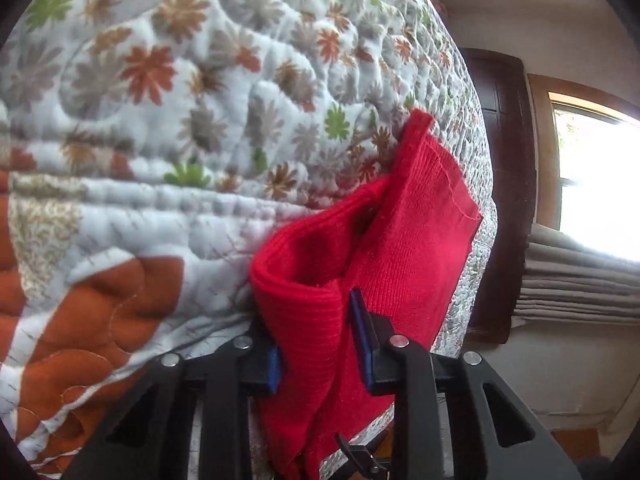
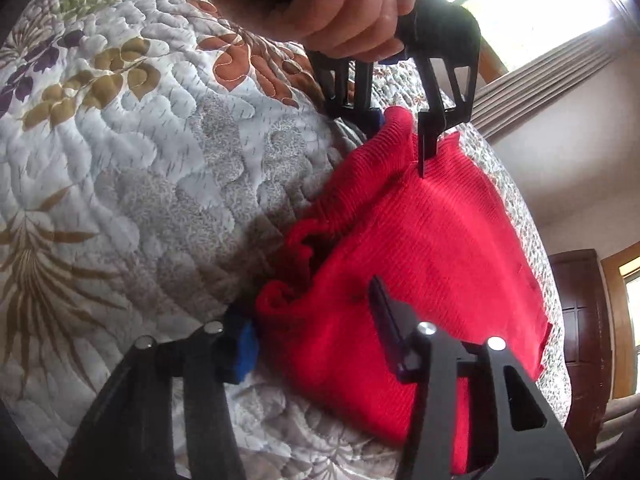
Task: Fold small clothes
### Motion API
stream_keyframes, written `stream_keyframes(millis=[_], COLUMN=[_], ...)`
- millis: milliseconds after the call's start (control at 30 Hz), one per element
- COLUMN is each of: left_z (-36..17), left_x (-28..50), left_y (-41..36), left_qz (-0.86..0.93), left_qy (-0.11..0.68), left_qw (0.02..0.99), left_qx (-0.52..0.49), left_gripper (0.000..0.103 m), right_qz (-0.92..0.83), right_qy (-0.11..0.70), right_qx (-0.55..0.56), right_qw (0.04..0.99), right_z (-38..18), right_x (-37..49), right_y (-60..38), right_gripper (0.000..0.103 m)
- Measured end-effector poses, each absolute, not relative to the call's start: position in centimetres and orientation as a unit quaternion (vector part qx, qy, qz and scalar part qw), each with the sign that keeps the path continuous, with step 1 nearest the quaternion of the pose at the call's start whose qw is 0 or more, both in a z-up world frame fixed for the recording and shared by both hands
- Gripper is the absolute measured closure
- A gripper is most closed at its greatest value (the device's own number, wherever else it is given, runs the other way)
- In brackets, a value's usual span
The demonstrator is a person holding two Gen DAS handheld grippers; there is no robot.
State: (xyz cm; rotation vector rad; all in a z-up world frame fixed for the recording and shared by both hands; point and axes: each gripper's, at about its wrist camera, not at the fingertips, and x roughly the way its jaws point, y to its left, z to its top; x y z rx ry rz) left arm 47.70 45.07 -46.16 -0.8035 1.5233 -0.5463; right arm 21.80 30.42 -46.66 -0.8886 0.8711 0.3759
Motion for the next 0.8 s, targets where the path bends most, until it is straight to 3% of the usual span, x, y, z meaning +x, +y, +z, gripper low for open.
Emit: stream_keyframes(millis=[33,133,800], left_z=[-45.9,-44.9,-33.2], left_x=[47.7,47.7,48.3], left_y=[44.9,44.2,37.0], left_qz=[-0.237,-0.228,-0.236], left_qy=[0.663,0.667,0.655], left_qw=[0.620,0.623,0.648], left_qx=[-0.348,-0.341,-0.309], left_gripper=[0.083,0.086,0.089], right_qz=[0.179,0.180,0.171], right_qy=[0.418,0.450,0.446], right_qx=[-0.402,-0.358,-0.193], right_qw=[0.795,0.798,0.857], right_z=[-46.6,-45.7,-32.5], right_x=[22.1,23.3,26.1], right_y=[30.3,29.7,21.7], right_gripper=[0.077,0.090,0.092])
